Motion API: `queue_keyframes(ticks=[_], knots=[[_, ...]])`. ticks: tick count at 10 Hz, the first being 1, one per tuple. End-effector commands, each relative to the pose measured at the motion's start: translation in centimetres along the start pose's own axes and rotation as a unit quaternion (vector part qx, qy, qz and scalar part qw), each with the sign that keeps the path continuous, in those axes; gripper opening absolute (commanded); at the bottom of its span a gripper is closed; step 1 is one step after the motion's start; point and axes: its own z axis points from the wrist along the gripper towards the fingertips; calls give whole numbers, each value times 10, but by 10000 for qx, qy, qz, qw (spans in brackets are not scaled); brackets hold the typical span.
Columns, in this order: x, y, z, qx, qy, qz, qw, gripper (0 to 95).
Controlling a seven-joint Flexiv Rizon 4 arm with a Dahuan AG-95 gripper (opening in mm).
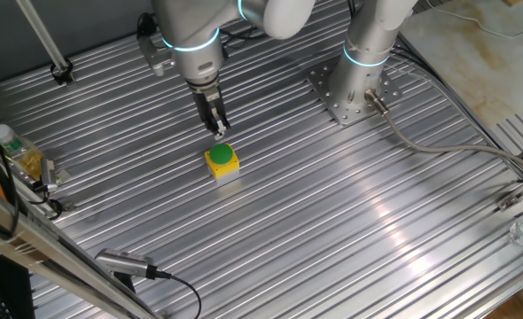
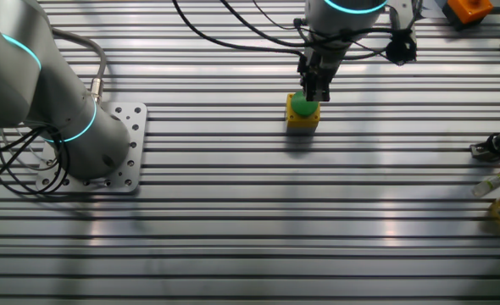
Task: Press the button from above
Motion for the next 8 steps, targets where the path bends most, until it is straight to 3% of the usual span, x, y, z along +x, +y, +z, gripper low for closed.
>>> queue_keyframes(ticks=[1, 8], knots=[[0, 0, 0, 58, -3, 67, 10000, 0], [0, 1, 0, 42, -21, 84, 10000, 0]])
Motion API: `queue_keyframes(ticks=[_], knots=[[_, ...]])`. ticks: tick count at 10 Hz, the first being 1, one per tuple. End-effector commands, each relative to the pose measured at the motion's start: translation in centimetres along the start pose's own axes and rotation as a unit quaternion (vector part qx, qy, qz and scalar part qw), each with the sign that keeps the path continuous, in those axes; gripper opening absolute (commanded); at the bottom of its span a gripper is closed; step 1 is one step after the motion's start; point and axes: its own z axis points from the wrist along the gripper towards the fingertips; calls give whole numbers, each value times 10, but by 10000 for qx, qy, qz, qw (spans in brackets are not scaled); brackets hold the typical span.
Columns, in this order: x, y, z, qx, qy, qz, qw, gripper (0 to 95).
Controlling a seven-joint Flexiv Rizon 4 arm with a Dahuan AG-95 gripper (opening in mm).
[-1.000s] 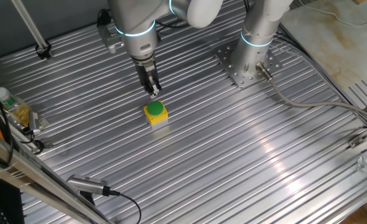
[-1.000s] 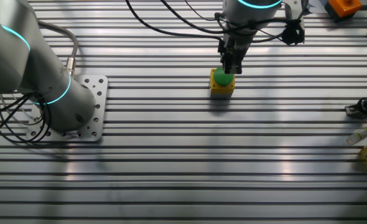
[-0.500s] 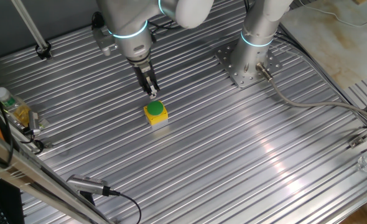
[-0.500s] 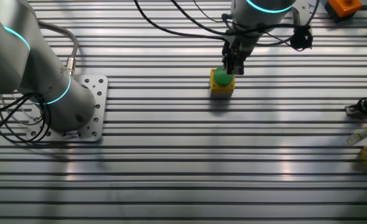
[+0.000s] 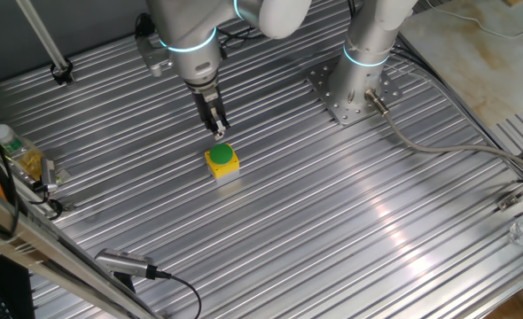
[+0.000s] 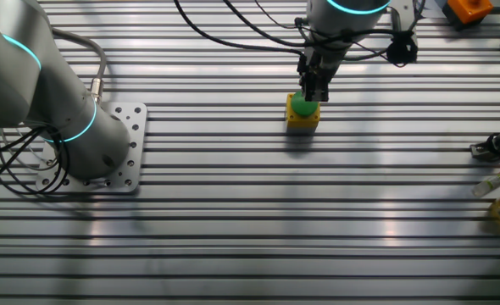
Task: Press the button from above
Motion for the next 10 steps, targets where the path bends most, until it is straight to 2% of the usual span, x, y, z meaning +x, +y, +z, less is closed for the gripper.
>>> queue_keyframes(ticks=[1, 5, 10], knots=[[1, 0, -1, -3, 3, 4, 10000, 0], [1, -1, 0, -21, -2, 28, 10000, 0], [-3, -3, 10, -124, -12, 51, 9999, 0]])
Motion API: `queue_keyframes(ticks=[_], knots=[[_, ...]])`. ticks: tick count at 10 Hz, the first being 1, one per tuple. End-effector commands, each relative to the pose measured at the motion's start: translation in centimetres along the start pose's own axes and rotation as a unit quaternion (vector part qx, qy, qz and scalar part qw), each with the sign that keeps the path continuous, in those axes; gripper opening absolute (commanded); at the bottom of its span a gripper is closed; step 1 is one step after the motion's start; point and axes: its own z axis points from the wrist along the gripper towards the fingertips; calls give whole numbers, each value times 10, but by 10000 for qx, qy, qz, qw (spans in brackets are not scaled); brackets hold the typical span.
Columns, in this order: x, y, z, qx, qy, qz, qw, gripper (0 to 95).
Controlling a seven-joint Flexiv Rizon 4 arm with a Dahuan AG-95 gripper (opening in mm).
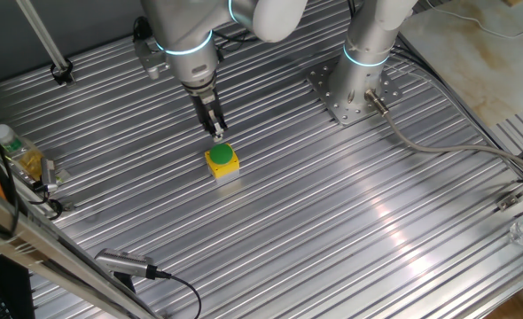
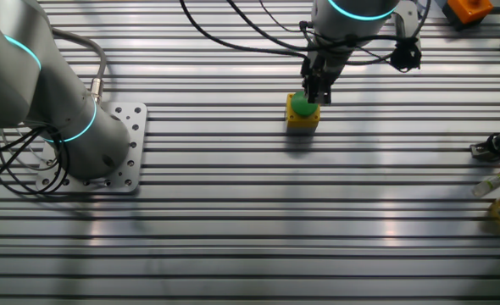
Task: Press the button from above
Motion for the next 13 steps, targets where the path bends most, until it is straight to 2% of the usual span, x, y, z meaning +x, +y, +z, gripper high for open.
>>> queue_keyframes(ticks=[1, 6, 8, 13], knots=[[-1, 0, 4, -55, -10, 34, 10000, 0], [3, 7, 14, -73, -167, 217, 9996, 0], [4, 9, 21, -86, -294, 304, 9991, 0], [7, 12, 28, -103, -345, 323, 9988, 0]])
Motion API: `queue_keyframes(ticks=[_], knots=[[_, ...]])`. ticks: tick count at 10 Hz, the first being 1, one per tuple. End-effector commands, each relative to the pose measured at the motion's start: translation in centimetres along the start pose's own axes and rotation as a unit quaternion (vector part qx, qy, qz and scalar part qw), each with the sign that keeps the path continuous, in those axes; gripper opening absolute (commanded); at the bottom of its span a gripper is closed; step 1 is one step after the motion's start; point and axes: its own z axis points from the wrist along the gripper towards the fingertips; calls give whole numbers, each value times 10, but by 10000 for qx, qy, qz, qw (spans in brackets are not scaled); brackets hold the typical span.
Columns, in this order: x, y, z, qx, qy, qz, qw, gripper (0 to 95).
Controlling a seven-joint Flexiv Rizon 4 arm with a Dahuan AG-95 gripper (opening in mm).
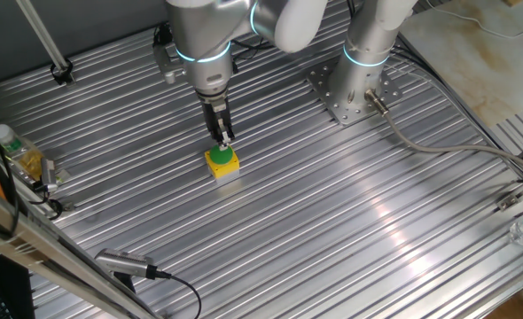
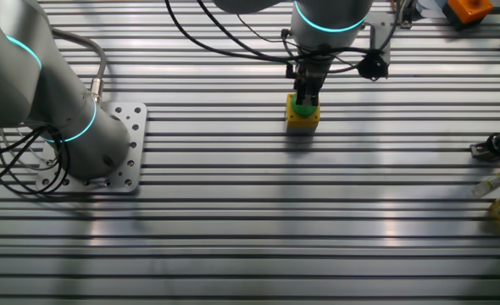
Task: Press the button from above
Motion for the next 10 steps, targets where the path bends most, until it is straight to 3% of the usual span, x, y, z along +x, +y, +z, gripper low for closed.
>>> queue_keyframes(ticks=[1, 5, 6, 10], knots=[[0, 0, 1, -16, 7, -3, 10000, 0], [0, 0, 6, -20, 6, 26, 10000, 0], [0, 1, 7, 93, -1, 29, 10000, 0], [2, 3, 8, 246, -21, 65, 9997, 0]])
